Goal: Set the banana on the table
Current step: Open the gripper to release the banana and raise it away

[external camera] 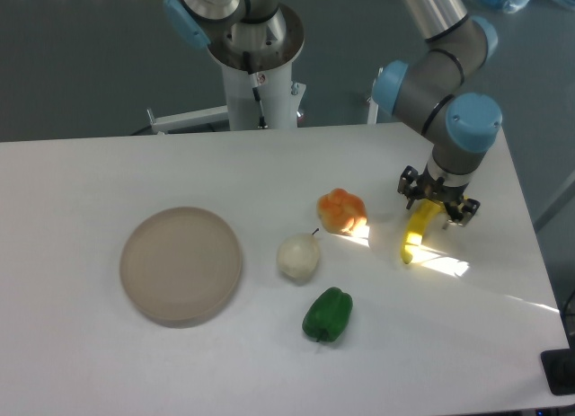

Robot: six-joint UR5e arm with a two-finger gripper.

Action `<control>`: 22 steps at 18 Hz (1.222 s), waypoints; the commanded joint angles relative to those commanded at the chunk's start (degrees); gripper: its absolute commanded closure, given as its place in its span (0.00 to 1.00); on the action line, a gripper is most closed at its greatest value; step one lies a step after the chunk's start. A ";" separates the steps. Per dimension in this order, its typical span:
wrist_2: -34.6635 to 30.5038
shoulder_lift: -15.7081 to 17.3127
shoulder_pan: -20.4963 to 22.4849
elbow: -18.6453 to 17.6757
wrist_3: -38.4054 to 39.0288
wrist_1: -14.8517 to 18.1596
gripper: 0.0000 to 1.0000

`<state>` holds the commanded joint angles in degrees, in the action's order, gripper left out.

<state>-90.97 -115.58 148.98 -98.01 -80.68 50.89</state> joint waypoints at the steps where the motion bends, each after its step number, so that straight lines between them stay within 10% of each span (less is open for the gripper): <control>1: -0.18 -0.09 -0.35 1.05 0.17 0.00 0.00; 16: -0.62 -5.88 -7.29 18.11 2.20 -1.41 0.00; 22: -0.53 -5.80 -8.35 18.03 1.76 -1.41 0.00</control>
<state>-91.49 -121.38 140.63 -79.98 -78.93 49.48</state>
